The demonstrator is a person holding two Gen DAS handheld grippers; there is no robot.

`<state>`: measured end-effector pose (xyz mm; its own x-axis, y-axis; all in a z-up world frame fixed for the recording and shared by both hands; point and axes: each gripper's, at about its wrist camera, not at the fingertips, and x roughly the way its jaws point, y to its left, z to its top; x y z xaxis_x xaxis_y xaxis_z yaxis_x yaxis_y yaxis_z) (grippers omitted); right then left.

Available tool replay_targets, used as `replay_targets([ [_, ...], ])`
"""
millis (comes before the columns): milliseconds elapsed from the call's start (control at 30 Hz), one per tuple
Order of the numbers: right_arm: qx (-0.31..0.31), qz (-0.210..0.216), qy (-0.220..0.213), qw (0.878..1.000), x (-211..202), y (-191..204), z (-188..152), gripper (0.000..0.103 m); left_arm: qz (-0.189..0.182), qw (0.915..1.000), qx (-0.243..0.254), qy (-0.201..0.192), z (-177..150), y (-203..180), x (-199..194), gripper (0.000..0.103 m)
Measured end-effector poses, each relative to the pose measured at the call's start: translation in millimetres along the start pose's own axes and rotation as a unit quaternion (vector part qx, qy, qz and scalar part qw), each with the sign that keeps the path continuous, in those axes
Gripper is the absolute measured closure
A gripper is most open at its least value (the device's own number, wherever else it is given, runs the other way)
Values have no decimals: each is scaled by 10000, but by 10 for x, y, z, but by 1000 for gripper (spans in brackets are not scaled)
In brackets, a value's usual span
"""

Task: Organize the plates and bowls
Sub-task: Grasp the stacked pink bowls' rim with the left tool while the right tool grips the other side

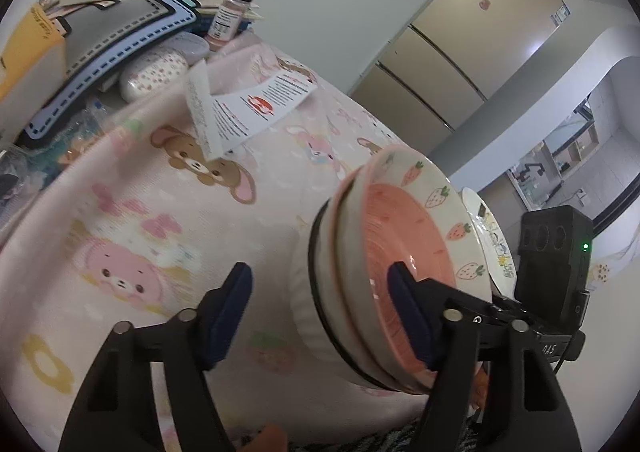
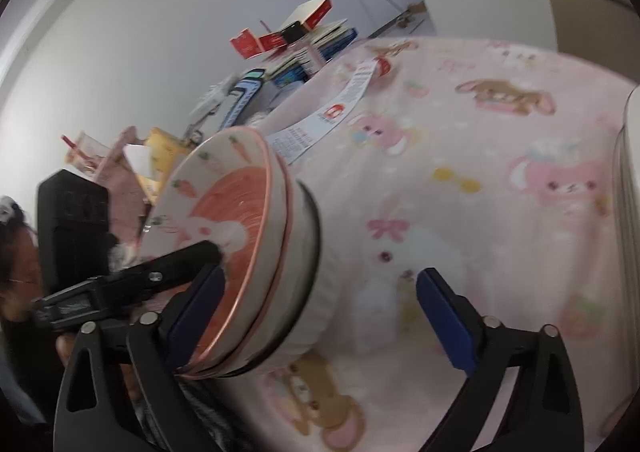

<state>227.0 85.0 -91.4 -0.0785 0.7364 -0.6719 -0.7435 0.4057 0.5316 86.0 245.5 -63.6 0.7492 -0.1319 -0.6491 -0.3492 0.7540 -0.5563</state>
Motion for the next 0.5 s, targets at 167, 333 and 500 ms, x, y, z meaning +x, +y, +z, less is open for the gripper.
replay_targets([
  [167,138,411,-30,9991,-16,-2,-24,28,-465,9980,-419,55,-14,88,18,48],
  [333,-69,273,-242,9993,-84,119,-22,44,-428,9983,-381,-61,-22,66,-13,51],
  [500,497,787,-55,9956,-5,-51,-25,41,-475,9984,-306,-59,-22,73,-24,52],
])
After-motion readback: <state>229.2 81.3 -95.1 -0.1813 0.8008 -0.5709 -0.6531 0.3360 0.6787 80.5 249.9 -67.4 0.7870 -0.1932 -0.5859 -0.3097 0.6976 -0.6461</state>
